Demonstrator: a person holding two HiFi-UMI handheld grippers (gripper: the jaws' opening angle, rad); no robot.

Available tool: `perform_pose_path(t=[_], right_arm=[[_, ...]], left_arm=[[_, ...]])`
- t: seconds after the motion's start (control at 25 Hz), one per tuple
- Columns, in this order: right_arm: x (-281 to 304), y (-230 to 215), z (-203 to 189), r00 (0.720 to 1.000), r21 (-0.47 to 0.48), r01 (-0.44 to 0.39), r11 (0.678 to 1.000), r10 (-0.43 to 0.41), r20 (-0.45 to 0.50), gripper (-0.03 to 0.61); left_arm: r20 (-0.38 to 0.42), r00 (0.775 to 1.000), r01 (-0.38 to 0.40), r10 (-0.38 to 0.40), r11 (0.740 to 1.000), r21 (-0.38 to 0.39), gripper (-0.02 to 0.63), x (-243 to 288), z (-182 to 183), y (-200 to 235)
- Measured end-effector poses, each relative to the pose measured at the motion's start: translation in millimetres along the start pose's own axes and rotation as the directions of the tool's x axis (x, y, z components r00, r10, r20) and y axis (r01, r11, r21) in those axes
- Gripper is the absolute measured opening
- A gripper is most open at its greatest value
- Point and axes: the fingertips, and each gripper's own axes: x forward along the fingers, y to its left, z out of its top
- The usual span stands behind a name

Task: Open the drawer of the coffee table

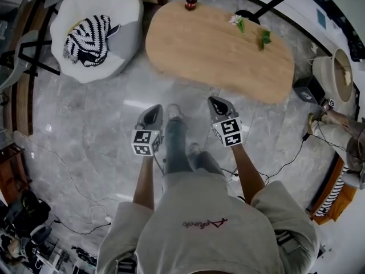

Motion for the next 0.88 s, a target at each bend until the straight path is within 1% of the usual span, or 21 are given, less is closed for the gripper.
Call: perform_pose_path(t=[0.12, 0.24, 0.36, 0.48, 0.64, 0.72, 0.88], right_arm=[[28, -4, -18, 1.000, -0.003, -0.005, 1.000, 0.005, 0.018, 0.005], [61, -9, -46, 0.999, -0.009, -0.007, 1.000, 0.007, 0.041, 0.005], [93, -14, -86, 0.998, -0.013, -0.010, 1.000, 0.011, 0.064, 0.005], [126, -20, -128, 0.997, -0.025, -0.014, 1.000, 0.015, 0.071, 0.005], [166, -29, -187, 0.997, -0.036, -0.015, 0.999, 0.017, 0.074, 0.005], [187, -35, -213, 0.997, -0.050, -0.017, 0.999, 0.021, 0.074, 0.005], [222, -49, -257, 0.995, -0.055, 0.003, 0.998, 0.003, 0.101, 0.005]], left_arm=[[-0.007, 1.000, 0.000, 0.000, 1.000, 0.011, 0.000, 22, -26, 19], [-0.006, 1.000, -0.011, 0.011, 1.000, 0.029, 0.000, 48, -60, 46], [-0.001, 1.000, -0.031, 0.031, 0.998, 0.048, 0.000, 75, -100, 78], [0.024, 0.999, -0.048, 0.046, 0.997, 0.059, 0.000, 105, -134, 110], [0.046, 0.997, -0.065, 0.062, 0.997, 0.050, 0.000, 146, -183, 143], [0.060, 0.996, -0.069, 0.066, 0.996, 0.052, 0.000, 168, -203, 156], [0.092, 0.994, -0.068, 0.059, 0.993, 0.092, 0.000, 206, -232, 177]])
